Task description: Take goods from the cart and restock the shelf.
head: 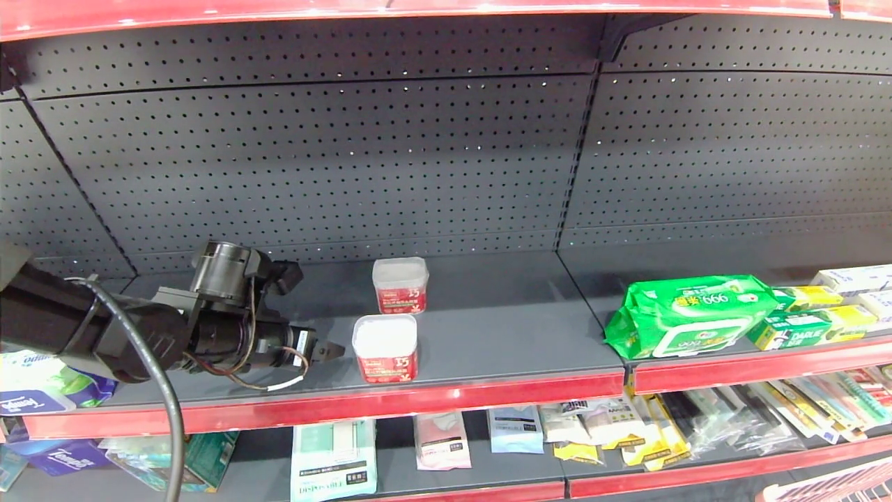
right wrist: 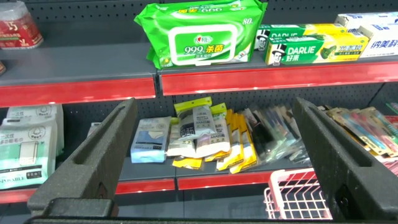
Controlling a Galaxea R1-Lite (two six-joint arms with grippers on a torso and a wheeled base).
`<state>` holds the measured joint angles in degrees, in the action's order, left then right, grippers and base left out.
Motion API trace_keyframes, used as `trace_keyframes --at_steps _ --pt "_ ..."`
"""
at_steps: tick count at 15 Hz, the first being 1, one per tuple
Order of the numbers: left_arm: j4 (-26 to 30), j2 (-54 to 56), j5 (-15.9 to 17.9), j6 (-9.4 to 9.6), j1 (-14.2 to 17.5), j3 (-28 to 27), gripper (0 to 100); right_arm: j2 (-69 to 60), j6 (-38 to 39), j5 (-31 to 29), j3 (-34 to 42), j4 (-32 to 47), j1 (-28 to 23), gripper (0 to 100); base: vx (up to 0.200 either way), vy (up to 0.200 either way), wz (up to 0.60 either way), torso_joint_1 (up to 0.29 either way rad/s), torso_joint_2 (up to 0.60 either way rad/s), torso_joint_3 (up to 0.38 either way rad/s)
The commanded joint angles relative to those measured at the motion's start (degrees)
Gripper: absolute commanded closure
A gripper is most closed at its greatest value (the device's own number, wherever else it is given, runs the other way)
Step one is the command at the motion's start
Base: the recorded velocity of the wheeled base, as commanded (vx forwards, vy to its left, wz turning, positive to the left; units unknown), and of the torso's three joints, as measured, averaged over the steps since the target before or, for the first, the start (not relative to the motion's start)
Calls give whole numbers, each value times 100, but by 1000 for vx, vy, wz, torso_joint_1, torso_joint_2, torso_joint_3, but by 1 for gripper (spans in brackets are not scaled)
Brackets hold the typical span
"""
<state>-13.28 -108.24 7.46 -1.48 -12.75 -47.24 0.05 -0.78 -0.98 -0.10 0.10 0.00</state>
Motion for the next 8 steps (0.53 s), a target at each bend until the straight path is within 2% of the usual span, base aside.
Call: trace_keyframes --at_steps 1,8 --pt "0 -136 -8 -2 -8 -110 0 4 -1 1 1 -1 0 0 0 0 0 0 0 0" --pt "0 -215 1 -2 -17 -154 0 4 -1 1 1 -1 0 0 0 0 0 0 0 0"
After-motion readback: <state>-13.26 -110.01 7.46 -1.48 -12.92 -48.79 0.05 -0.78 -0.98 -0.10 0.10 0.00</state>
